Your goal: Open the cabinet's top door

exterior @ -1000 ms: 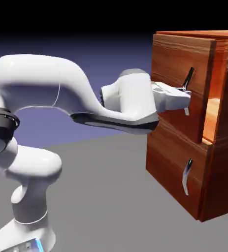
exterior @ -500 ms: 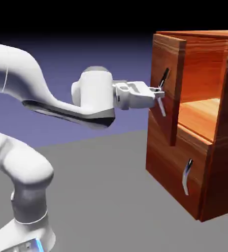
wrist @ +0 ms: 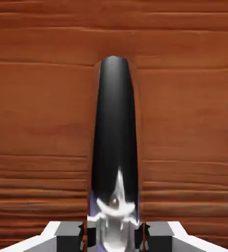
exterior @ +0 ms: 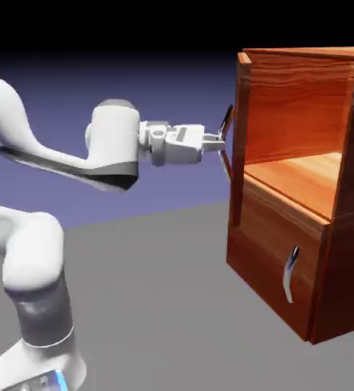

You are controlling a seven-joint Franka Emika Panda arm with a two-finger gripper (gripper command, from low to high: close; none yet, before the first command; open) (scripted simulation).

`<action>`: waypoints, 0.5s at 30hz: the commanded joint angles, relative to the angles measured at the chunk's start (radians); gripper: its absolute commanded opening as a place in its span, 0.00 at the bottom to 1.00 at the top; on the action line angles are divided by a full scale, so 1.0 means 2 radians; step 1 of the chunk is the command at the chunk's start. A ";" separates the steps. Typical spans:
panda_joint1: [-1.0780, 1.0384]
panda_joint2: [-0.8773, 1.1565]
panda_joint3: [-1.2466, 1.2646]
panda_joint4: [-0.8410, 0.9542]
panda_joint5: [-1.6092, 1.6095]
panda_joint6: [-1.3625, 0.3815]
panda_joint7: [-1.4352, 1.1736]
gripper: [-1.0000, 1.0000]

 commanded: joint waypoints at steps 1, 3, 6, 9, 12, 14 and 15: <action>-0.018 -0.007 0.014 -0.001 0.009 0.011 0.006 0.00; -0.049 -0.027 0.042 -0.007 0.044 0.028 -0.006 0.00; -0.042 -0.051 0.057 -0.023 0.109 0.011 -0.054 0.00; -0.026 -0.073 0.073 -0.037 0.174 -0.018 -0.100 0.00; -0.002 -0.093 0.093 -0.048 0.240 -0.060 -0.142 0.00; 0.016 -0.104 0.112 -0.052 0.283 -0.096 -0.166 0.00; 0.026 -0.108 0.122 -0.053 0.305 -0.116 -0.177 0.00</action>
